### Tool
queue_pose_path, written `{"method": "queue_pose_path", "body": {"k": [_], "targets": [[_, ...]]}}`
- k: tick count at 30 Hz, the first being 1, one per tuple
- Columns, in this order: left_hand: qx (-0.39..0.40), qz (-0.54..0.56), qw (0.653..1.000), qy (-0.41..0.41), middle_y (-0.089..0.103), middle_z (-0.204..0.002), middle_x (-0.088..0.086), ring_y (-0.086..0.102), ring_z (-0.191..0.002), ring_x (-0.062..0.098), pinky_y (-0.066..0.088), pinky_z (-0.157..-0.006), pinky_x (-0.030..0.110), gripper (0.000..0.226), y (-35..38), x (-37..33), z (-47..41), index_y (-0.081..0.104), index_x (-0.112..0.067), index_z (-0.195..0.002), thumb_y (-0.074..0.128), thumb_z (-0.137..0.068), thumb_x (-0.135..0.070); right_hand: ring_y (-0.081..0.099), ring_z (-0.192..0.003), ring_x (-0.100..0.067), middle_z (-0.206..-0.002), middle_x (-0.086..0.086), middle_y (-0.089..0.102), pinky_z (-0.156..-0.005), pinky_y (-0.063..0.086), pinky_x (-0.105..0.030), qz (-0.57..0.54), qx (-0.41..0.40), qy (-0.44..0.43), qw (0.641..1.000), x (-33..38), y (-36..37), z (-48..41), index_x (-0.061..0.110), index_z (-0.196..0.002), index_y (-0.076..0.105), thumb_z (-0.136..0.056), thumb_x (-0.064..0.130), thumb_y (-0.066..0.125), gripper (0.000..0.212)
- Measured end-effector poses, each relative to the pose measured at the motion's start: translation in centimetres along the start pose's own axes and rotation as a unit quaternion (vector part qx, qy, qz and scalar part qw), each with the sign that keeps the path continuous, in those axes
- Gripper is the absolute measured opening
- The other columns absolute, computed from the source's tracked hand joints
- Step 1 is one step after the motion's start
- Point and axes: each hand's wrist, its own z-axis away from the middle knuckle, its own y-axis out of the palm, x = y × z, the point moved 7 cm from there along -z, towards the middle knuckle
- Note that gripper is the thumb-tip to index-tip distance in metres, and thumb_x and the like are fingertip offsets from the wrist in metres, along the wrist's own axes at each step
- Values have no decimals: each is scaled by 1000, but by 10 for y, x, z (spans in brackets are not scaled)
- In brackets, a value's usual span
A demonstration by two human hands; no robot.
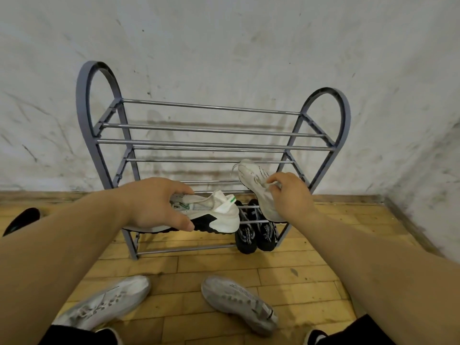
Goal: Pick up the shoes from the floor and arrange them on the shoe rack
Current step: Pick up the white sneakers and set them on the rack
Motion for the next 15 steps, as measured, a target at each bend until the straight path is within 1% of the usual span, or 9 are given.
{"method": "queue_pose_path", "body": {"k": [3,5,7,10,12,15], "targets": [[-2,7,1000,0,47,-153,-11,48,-135,16,41,-112,39,98,-1,1,-3,42,-45,-150,78,-65,-75,55,-94,-17,-120,-4,62,-79,42,-29,-32,-9,27,999,-4,3,-5,22,-109,70,-103,14,52,21],[-6,11,1000,2,46,-154,-10,47,-137,16,40,-112,38,96,-1,0,-5,42,-44,-151,79,-67,-72,58,-100,-18,-125,-5,62,-82,41,-28,-43,-13,36,998,-4,5,-8,22,-113,70,-103,14,52,22],[-6,22,1000,1,45,-155,-11,46,-138,16,39,-113,37,95,-2,-1,-6,42,-42,-152,80,-69,-69,60,-109,-21,-127,-7,62,-85,42,-28,-48,-16,40,998,-3,8,-12,21,-115,70,-104,13,51,23],[-8,37,999,2,46,-154,-11,47,-136,16,39,-113,38,95,-1,0,-10,43,-43,-151,82,-68,-69,61,-113,-25,-125,-7,61,-90,46,-32,-43,-12,41,998,-5,12,-15,21,-118,70,-104,14,50,25],[-8,45,999,2,46,-154,-10,47,-137,16,39,-113,38,94,-1,1,-12,44,-42,-150,83,-68,-67,62,-110,-27,-125,-8,60,-90,47,-33,-31,0,40,999,-6,16,-16,23,-122,69,-104,16,49,28],[-7,45,999,2,46,-153,-10,47,-137,17,40,-113,39,95,0,3,-15,44,-42,-150,83,-67,-67,62,-95,-29,-128,-10,59,-84,48,-33,-15,25,47,998,-10,23,-19,25,-126,68,-105,17,46,31]]}}
